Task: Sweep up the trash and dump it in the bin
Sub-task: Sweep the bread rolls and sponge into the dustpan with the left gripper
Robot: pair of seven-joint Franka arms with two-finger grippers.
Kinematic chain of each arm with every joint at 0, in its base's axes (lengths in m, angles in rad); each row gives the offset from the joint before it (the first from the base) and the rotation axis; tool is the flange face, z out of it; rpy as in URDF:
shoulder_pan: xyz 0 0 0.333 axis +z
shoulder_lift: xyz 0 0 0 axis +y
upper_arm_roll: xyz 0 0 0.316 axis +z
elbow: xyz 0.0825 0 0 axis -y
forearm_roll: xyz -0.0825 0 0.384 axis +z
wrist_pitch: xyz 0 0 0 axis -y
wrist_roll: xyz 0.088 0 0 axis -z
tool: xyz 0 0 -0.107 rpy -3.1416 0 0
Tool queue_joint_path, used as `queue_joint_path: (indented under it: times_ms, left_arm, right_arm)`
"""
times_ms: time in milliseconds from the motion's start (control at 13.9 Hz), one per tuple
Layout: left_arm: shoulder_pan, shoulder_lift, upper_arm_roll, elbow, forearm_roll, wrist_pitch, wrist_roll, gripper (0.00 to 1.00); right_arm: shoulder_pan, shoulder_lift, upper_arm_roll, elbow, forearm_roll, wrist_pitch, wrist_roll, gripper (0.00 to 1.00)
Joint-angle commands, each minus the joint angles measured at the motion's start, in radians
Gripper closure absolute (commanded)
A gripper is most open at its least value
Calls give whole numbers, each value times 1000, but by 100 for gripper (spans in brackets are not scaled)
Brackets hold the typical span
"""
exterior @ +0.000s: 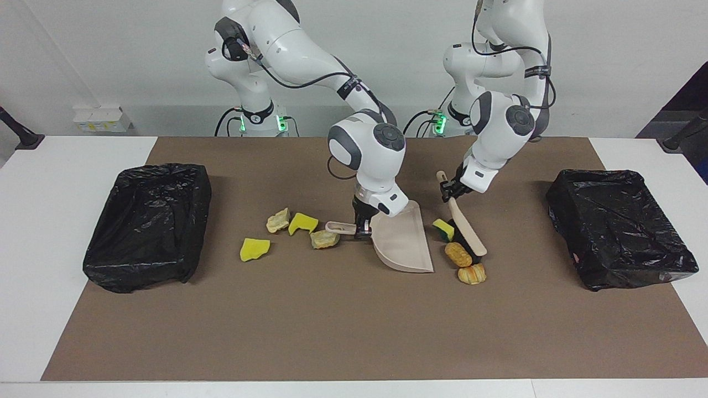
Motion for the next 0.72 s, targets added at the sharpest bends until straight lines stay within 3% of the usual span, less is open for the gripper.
queue_joint_path:
  times_ms: [0,216,360,504,647]
  left_arm:
    - [-75,-2,16,19,-23,11,-8,100]
    - [-100,-10,11,55,-22,-35,52,100]
    - [-94,-28,14,103,-23,-162,136,100]
    - [-38,-31,28,172,-16,-315,332,100]
    - [35,-25,30,199,26,-370,440,100]
  right_arm:
    - [-9,3,9,2,-8,18,24,100]
    - [-9,1,9,2,-8,18,24,100]
    - [-9,1,9,2,-8,16,24,100]
    - [-7,3,9,2,-8,18,24,100]
    - [-7,1,9,2,-9,18,24,100]
